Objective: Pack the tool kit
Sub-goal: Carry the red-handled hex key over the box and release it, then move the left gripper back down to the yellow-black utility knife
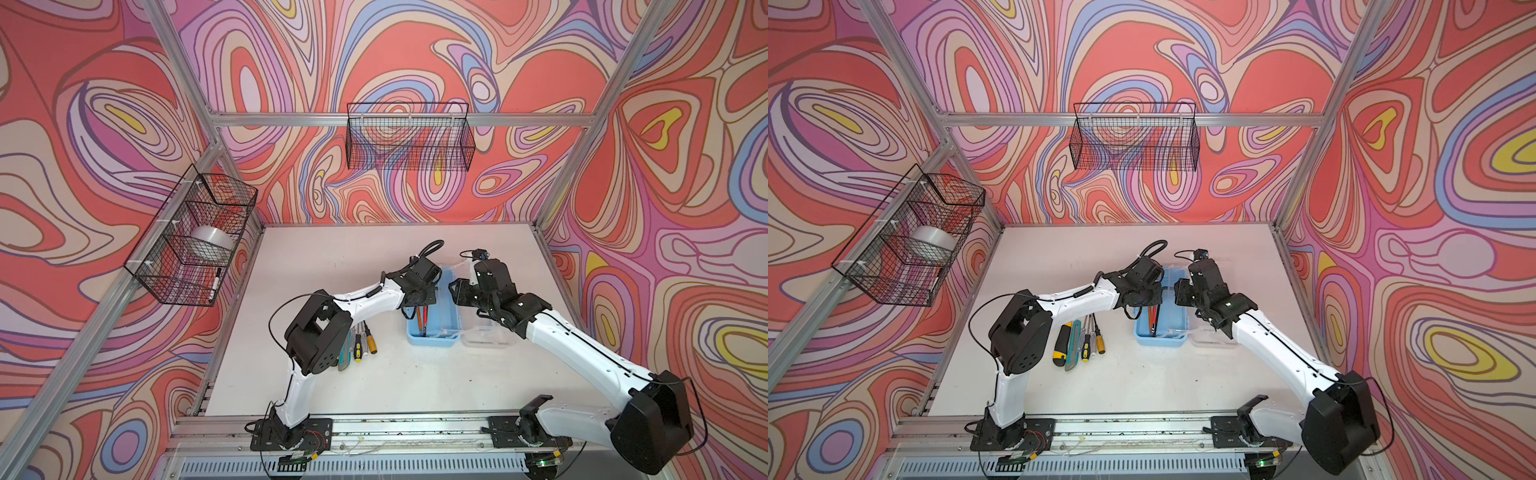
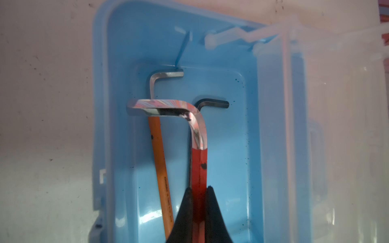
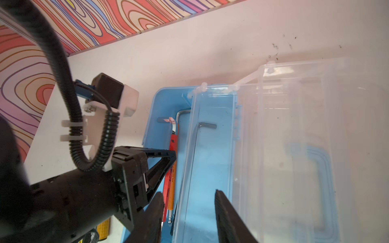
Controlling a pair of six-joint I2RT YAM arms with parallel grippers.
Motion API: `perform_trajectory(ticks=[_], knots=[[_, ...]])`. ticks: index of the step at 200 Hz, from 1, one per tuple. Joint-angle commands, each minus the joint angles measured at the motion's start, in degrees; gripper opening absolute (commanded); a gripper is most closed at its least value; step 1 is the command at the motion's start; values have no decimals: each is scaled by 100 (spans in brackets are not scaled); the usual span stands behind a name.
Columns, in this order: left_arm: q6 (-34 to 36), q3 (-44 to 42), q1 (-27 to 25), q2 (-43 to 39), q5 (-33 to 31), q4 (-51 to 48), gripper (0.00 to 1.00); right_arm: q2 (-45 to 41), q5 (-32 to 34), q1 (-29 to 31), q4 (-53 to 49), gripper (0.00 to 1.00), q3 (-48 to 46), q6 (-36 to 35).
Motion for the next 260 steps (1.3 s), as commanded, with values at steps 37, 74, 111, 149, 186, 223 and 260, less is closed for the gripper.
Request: perform_trajectory(ticks=[37, 74, 111, 149, 186, 223, 260], knots=[[-131, 357, -8, 331, 123, 80, 21, 53, -128, -19, 1, 43, 14, -54], [-74, 412, 7, 334, 160, 63, 34, 107, -145, -22, -2, 44, 66, -50], [63, 366, 34, 36, 86, 90, 41, 21, -162, -17, -56, 44, 165, -94], [470, 169, 76, -720, -321, -22, 50, -147, -198, -19, -146, 49, 340, -253], [1017, -446, 92, -1733, -990, -482, 54, -243, -525, -9, -188, 57, 435, -290], [1161, -1451, 192, -2883, -1825, -1200, 66, -271, -460, 204, -249, 60, 379, -327], [1068, -2627, 438, -4122, -2174, -1794, 71, -341, -53, 816, -498, 61, 375, -184]])
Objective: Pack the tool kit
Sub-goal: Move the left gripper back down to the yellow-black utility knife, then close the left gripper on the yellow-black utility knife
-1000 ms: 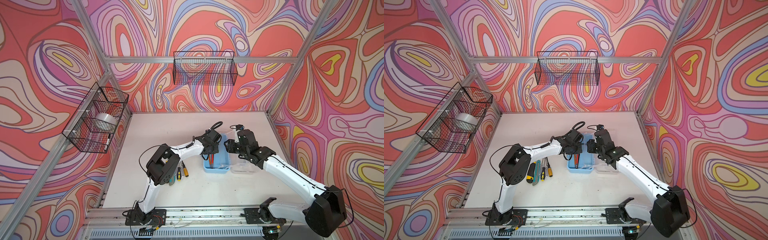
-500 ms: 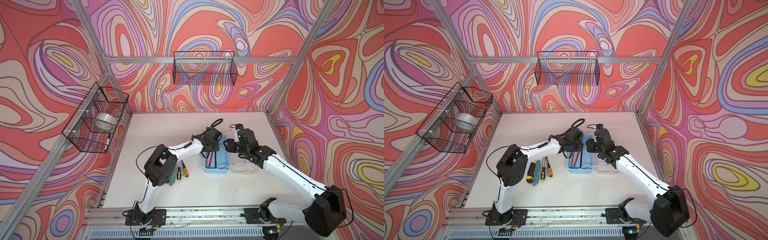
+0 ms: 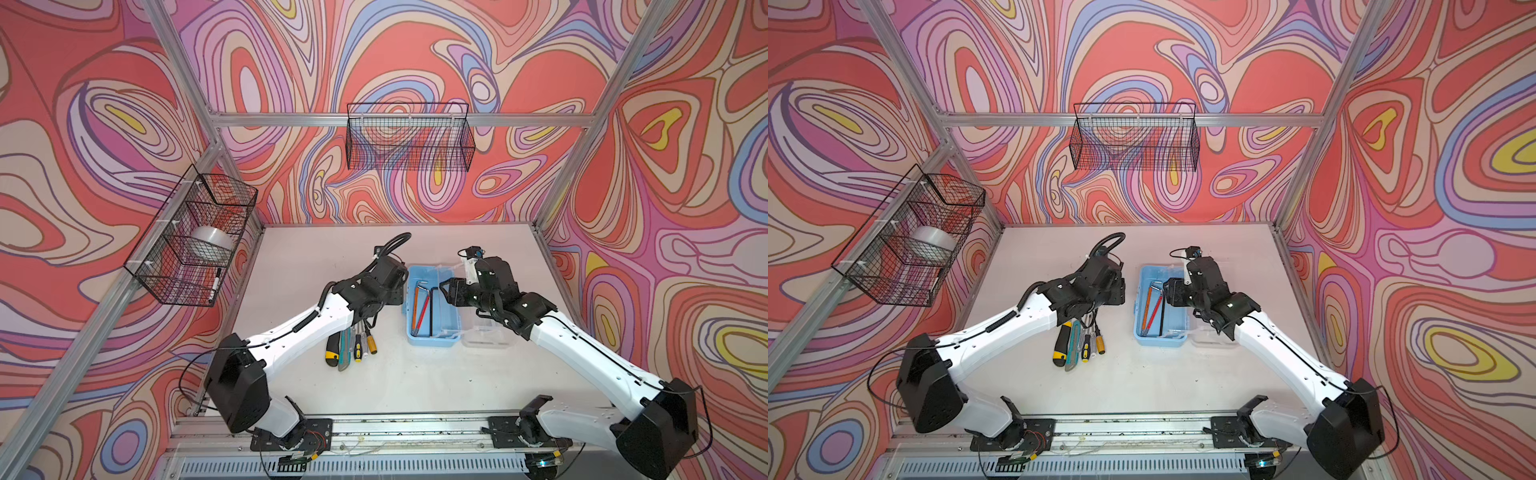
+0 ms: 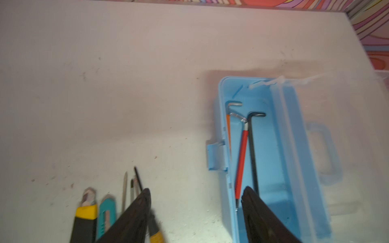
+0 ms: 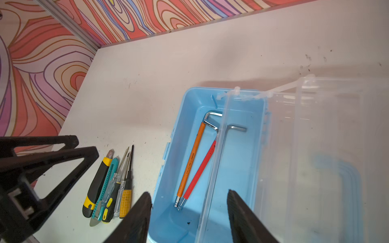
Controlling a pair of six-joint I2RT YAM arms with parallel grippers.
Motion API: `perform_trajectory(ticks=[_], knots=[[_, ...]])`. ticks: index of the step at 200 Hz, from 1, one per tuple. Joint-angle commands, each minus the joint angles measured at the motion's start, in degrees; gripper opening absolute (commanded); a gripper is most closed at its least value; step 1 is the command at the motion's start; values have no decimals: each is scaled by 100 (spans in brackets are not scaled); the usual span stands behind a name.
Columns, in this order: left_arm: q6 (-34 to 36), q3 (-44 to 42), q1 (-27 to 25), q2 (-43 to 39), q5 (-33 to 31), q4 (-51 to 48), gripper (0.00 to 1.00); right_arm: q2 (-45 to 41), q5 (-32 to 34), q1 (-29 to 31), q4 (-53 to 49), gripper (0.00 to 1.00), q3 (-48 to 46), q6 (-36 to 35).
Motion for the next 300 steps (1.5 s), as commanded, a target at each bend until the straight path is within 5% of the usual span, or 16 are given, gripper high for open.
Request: perform_trajectory(ticks=[1, 49, 110, 179, 300], knots=[[52, -578, 168, -664, -492, -801, 72, -147, 288, 355, -244, 61, 62, 71], [-218, -1550, 380, -1687, -377, -1287, 68, -147, 664, 1174, -711, 57, -30, 432], [-365, -2593, 950, -2055, 62, -941, 62, 23, 619, 1267, -477, 55, -235, 628], [-277, -3097, 1313, -1550, 446, -83, 58, 179, 744, 1268, -392, 54, -262, 656], [-481, -2828, 1466, -795, 582, -63, 52, 247, 981, 1268, -350, 54, -314, 605]])
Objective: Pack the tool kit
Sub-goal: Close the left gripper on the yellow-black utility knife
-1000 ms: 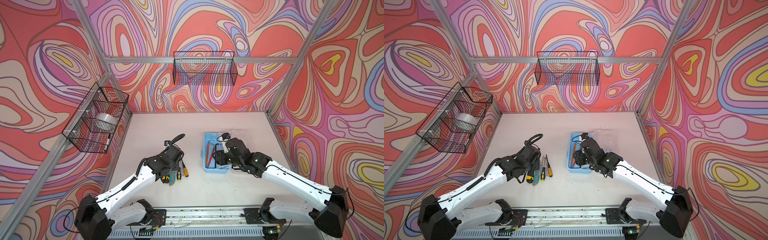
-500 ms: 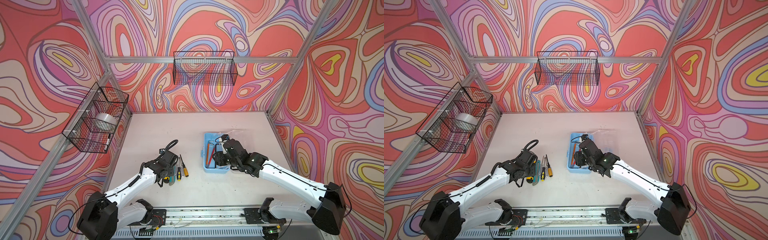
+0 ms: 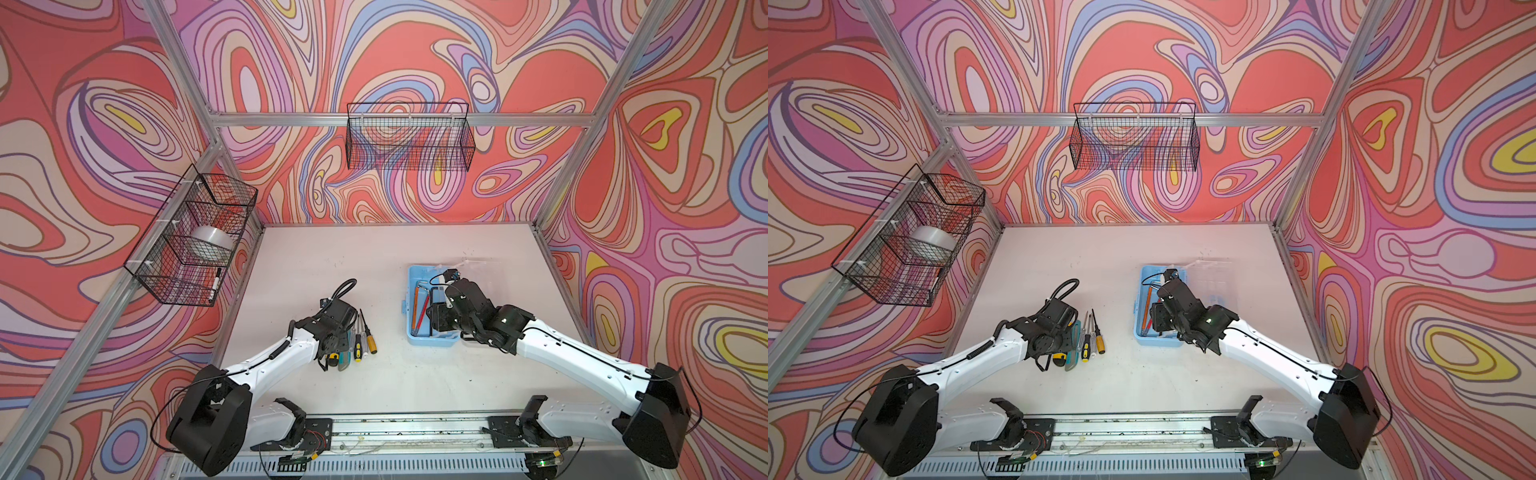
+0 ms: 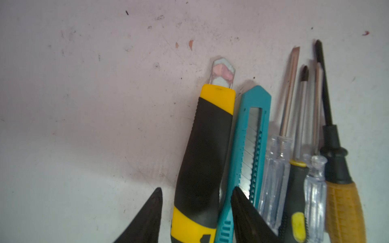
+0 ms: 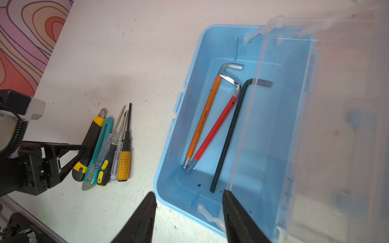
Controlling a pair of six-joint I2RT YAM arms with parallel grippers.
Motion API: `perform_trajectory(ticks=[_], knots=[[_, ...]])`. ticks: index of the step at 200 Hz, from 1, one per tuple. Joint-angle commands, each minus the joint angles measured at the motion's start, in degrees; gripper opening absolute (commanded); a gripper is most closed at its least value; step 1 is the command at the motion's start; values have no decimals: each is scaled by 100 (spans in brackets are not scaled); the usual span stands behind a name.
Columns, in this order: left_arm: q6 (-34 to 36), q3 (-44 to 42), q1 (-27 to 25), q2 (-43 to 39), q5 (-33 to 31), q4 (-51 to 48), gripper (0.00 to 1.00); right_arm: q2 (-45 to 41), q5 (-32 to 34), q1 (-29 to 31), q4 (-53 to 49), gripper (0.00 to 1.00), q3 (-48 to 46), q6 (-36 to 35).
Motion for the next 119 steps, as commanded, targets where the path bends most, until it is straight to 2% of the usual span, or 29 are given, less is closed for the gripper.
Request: perform_trajectory(ticks=[1, 53, 119], knots=[[-164, 201, 45, 219, 41, 9, 52, 64, 130, 21, 104, 54, -78, -1], [-384, 261, 84, 651, 104, 82, 48, 84, 245, 17, 107, 54, -123, -39], [-413, 220, 159, 462, 6, 0, 47, 171, 262, 17, 159, 54, -158, -49]])
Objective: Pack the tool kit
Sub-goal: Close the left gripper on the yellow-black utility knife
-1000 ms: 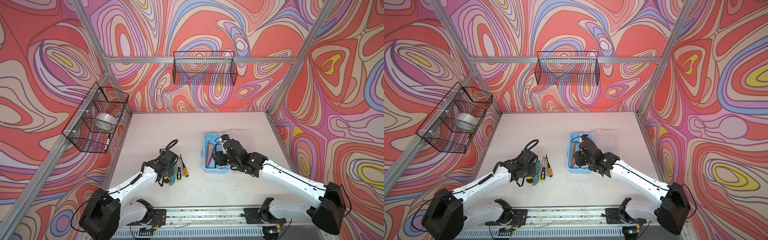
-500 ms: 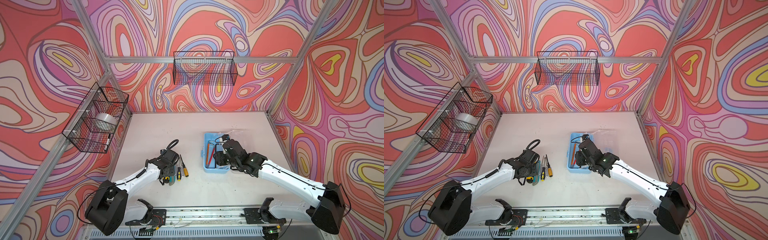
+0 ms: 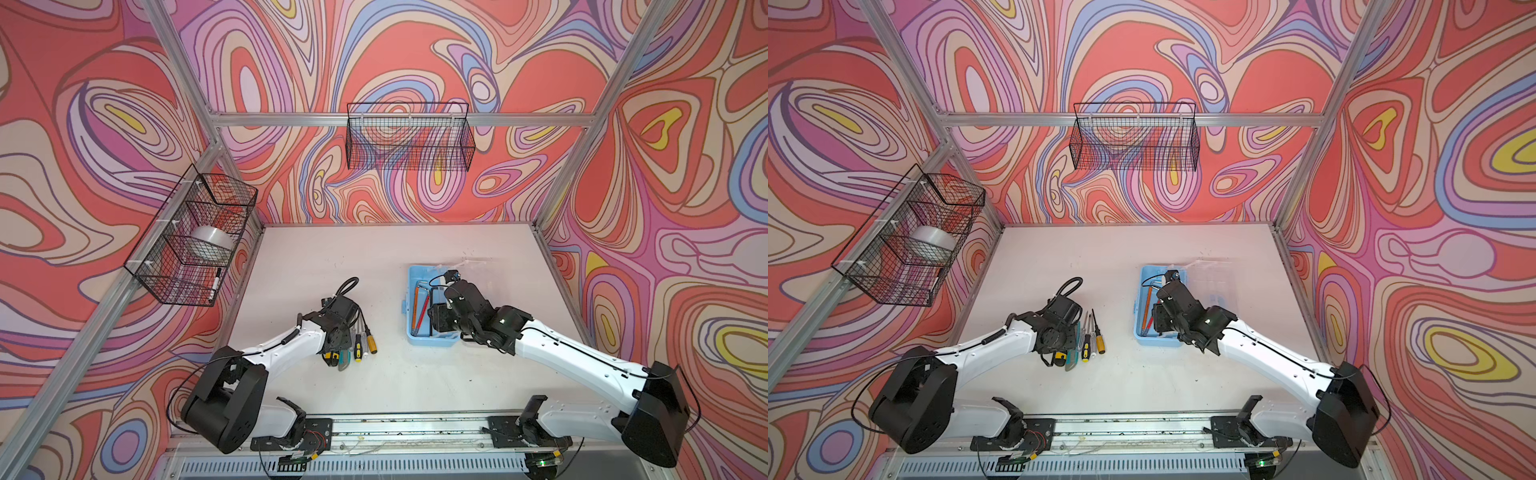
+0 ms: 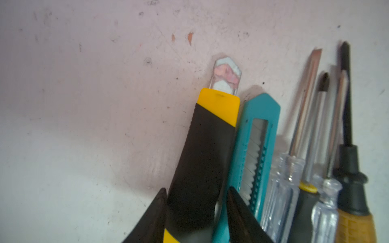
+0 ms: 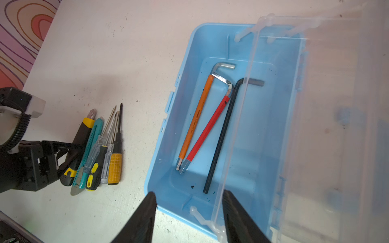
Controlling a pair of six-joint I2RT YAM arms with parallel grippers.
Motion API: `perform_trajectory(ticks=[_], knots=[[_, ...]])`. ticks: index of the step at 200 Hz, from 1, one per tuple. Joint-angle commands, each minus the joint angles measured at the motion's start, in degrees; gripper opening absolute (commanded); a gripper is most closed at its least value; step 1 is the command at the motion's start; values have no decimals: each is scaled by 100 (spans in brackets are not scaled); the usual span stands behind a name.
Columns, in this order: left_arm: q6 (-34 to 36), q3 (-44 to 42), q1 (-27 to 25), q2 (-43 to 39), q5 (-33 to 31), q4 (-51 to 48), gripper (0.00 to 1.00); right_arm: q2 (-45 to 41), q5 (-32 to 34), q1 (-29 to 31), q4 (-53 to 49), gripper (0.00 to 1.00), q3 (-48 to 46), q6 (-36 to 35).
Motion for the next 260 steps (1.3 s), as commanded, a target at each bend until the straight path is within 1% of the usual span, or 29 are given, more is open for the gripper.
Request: perform_trajectory(ticks=[1, 101, 142, 187, 214, 236, 260], knots=[[-143, 41, 67, -106, -102, -154, 47, 112, 85, 17, 121, 54, -59, -39], [-187, 191, 83, 210, -145, -241, 46, 243, 140, 15, 164, 54, -50, -73], [-188, 246, 83, 374, -141, -182, 45, 258, 201, 9, 184, 54, -77, -90], [-179, 270, 93, 597, -114, -49, 39, 349, 232, 0, 221, 54, -61, -117], [-170, 298, 107, 709, -112, 10, 38, 402, 208, -19, 243, 54, -50, -133], [-167, 299, 138, 771, -74, 62, 38, 466, 203, -42, 243, 54, -17, -134], [-202, 221, 164, 815, 30, 203, 41, 516, 167, -61, 252, 54, 25, -152]])
